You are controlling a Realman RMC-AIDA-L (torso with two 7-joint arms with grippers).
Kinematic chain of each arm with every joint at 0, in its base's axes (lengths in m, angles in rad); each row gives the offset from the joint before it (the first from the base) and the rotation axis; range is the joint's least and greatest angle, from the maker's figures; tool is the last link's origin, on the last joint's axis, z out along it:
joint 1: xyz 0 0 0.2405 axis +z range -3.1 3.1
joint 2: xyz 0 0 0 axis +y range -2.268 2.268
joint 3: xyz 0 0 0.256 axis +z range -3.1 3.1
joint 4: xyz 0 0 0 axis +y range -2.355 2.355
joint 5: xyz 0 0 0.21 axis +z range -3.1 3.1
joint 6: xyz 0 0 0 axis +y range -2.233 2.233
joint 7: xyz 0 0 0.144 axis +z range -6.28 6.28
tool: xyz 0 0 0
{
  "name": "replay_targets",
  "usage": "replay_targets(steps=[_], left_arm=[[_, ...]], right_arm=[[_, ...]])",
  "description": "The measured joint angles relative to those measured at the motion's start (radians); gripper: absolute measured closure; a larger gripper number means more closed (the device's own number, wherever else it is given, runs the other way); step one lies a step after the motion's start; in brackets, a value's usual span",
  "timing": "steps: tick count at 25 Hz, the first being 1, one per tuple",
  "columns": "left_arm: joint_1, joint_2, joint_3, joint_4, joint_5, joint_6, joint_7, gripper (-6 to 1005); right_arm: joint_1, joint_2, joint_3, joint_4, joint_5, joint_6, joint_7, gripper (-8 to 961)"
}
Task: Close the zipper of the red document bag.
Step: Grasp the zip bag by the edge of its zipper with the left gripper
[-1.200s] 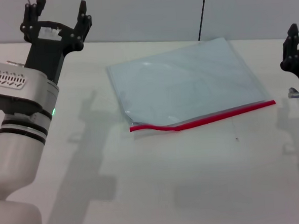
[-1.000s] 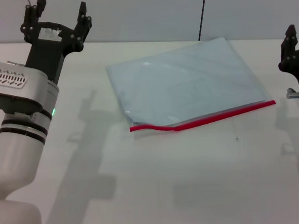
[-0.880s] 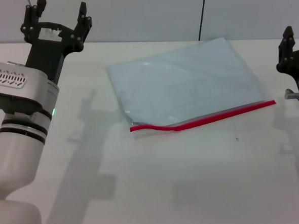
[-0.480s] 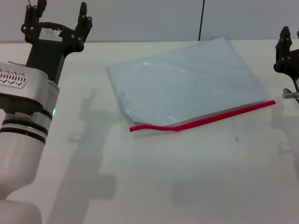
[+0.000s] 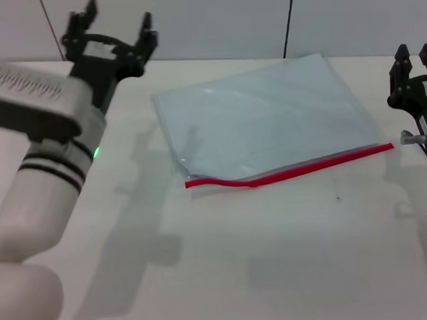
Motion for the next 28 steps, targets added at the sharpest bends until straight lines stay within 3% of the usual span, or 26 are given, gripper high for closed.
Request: replay_targets(steps=[1,2,6,16,22,28], left_arm=[[0.005,0.016,-0.033,0.068,0.0,0.13,0.039,168],[0.005,0.016,-0.033,0.068,0.0,0.13,0.039,168],[0.023,0.035,-0.124,0.199,0.005,0.41,0.123,169],[0.062,0.04,-0.391,0.48,0.06,1.133,0.339,168],[0.038,0.013,-0.483,0.567,0.264,1.447,0.332,168],[0.022,-0.02,-0.507,0.632,0.441,1.628,0.3,169]], right_arm=[[0.0,0.0,0.0,0.0,0.0,0.0,0.0,621],[0.001,0.0,0.0,0.0,0.0,0.0,0.0,621],[0.002,0.0,0.0,0.0,0.0,-0.002,0.001,621],[0.008,0.0,0.023,0.0,0.0,-0.049,0.001,622],[0.013,0.0,0.023,0.004,0.0,-0.052,0.001,622],[0.017,0.0,0.023,0.009,0.0,-0.062,0.001,622]])
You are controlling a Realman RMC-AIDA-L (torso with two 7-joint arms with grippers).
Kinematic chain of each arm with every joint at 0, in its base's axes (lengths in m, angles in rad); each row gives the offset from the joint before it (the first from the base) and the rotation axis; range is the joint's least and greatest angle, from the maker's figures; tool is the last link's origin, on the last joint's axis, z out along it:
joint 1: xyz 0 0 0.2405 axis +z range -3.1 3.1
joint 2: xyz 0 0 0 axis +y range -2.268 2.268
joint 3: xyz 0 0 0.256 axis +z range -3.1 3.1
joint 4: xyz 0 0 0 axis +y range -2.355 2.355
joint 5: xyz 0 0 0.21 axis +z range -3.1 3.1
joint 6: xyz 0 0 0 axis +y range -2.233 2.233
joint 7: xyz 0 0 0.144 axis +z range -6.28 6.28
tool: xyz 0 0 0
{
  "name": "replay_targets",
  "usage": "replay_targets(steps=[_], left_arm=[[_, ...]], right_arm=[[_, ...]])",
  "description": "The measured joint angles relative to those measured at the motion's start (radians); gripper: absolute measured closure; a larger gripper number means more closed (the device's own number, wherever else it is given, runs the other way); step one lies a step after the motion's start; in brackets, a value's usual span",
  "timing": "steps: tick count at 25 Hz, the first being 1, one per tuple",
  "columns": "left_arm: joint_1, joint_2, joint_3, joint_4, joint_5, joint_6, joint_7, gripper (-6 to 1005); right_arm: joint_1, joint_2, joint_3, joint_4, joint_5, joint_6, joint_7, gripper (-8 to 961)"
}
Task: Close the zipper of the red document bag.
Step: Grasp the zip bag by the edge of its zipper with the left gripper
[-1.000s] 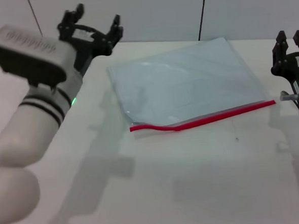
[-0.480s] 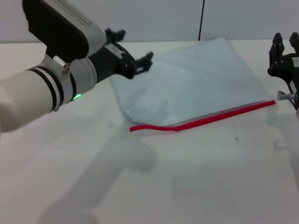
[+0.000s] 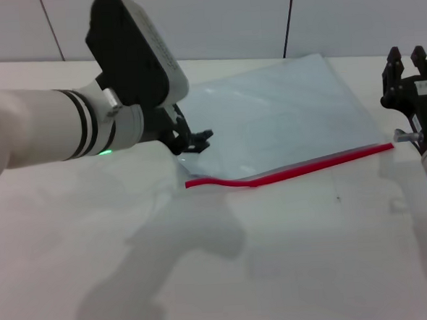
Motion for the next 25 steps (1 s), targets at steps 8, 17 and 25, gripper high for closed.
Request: replay_targets(steps=[8,17,25], left_arm=[[-0.11,0.0,0.017,0.014,0.146,0.287,-0.025,169],[-0.202,-0.002,0.086,-0.053,0.233,0.376,-0.11,168],[-0.225,-0.002,0.144,-0.069,0.247,0.37,-0.124,168]], right_arm=[[0.01,0.0,0.001,0.0,0.0,-0.006,0.0,622],[0.016,0.0,0.001,-0.001,0.0,-0.02,0.0,622],[0.02,0.0,0.001,-0.003,0.0,-0.02,0.0,622]])
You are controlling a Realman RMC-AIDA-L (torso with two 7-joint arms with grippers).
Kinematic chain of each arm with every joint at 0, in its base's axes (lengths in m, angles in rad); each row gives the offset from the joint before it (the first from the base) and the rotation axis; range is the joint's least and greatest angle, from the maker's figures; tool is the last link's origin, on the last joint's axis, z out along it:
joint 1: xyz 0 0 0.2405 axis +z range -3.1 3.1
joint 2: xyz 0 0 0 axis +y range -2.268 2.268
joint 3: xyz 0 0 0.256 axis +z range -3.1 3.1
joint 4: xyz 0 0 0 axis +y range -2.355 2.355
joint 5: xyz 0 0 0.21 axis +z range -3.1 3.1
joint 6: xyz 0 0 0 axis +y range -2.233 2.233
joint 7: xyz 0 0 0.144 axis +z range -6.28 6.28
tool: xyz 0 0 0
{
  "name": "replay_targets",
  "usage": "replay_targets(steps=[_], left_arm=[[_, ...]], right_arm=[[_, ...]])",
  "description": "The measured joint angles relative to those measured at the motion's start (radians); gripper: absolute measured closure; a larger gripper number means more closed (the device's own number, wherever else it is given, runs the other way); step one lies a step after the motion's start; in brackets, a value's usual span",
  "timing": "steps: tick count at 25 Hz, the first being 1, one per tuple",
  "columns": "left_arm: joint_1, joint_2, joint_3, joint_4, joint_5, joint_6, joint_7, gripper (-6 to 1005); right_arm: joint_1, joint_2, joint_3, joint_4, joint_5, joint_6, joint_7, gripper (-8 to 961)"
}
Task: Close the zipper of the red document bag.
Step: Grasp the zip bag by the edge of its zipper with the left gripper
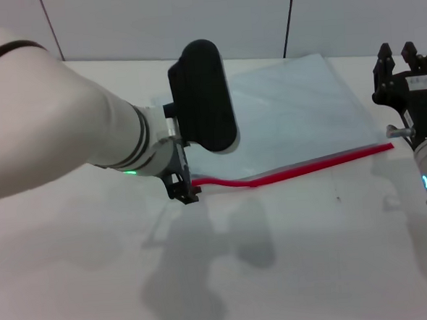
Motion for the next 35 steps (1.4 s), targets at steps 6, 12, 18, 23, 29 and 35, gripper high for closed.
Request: replay_targets(steps=[6,12,18,23,29,35], left_arm=[[-0.022,-0.002,0.021,-0.067,-0.005,-0.038,-0.003,169],[-0.047,-0.002,0.048,-0.136,0.0,-0.094,-0.01,169],[-0.055,-0.002,0.051,-0.186,0.0,-0.167,-0.011,169],[-0.055,-0.001,0.052,-0.223,0.001,-0.23,-0.009,169],[-0.055,-0.001,0.052,-0.267,-0.003,-0.315,-0.011,169],[-0.056,-0.002,0.052,-0.287,-0.007,-0.376,-0.01,168]], right_arm=[[0.004,0.0,0.0,0.0,0.0,-0.01,0.0,621],[0.005,0.0,0.0,0.0,0.0,-0.014,0.0,620],[0.005,0.0,0.0,-0.001,0.0,-0.02,0.0,620],[0.009,0.0,0.0,-0.001,0.0,-0.024,0.0,619],[0.013,0.0,0.0,-0.001,0.0,-0.024,0.0,619],[0.017,0.0,0.0,-0.005,0.0,-0.024,0.0,618]])
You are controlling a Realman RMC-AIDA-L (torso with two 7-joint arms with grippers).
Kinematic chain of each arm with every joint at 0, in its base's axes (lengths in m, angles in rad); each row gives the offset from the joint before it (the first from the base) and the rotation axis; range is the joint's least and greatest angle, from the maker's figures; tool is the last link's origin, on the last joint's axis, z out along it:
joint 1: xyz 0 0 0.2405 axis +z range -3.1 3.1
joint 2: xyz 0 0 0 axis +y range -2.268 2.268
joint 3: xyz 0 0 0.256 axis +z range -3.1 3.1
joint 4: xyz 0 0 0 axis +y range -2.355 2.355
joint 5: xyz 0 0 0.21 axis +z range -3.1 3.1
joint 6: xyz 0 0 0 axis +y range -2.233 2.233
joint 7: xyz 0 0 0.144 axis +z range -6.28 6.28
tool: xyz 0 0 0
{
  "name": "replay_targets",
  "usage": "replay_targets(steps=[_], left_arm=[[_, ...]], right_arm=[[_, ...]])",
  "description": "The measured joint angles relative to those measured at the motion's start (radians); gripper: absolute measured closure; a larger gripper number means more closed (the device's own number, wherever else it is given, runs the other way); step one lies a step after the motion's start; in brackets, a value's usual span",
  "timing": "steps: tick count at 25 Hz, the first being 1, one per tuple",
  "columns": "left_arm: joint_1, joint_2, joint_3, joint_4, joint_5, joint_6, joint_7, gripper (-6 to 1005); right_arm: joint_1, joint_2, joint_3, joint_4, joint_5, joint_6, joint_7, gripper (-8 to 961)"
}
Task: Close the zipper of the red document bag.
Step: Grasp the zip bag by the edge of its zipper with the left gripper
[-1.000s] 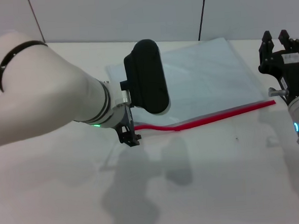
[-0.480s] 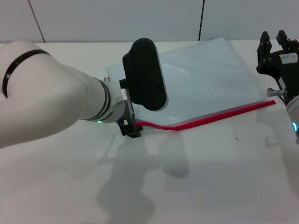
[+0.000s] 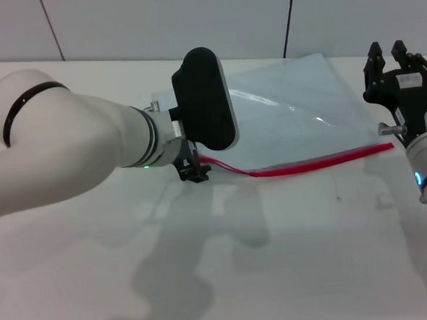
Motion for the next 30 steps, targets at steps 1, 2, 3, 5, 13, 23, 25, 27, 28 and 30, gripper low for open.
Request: replay_targets(steps=[1,2,3,5,13,23,25,27,28,30], left_arm=[[0.0,0.0,0.0,-0.003,-0.001,-0.006,0.0,168],[0.0,-0.001,0.0,-0.005,-0.001,-0.011,0.0,168],[0.0,-0.001,0.0,-0.006,-0.001,-0.013,0.0,168],[-0.001,-0.001,0.0,-0.007,-0.001,-0.019,0.0,177],[-0.001,-0.001,0.0,-0.013,-0.004,-0.048,-0.002,355],[0.007,-0.001,-0.007,-0.027,-0.004,-0.103,-0.04,723],[0.009,-0.001,-0.009,-0.027,-0.004,-0.11,-0.068,763],[0.012,0.0,-0.011,-0.023,-0.004,-0.114,-0.086,802],[0.015,0.0,-0.012,-0.019,-0.002,-0.115,-0.092,822],[0.023,0.0,-0.012,-0.004,0.002,-0.116,-0.098,841]], right_arm=[[0.001,0.0,0.0,0.0,0.0,0.0,0.0,618],[0.002,0.0,0.0,0.0,0.0,-0.001,0.0,618],[0.003,0.0,0.0,0.0,0.0,-0.001,0.0,618],[0.004,0.0,0.0,0.0,0.0,-0.001,0.0,618],[0.01,0.0,0.0,0.0,0.0,-0.001,0.0,617],[0.01,0.0,0.0,-0.004,0.0,-0.021,0.0,616],[0.007,0.0,0.0,-0.012,0.0,-0.02,0.001,616],[0.003,-0.002,0.0,-0.029,-0.003,-0.015,0.001,616],[0.003,-0.005,0.0,-0.039,-0.005,-0.013,0.001,616],[0.003,-0.018,-0.001,-0.07,-0.007,-0.016,0.001,616]])
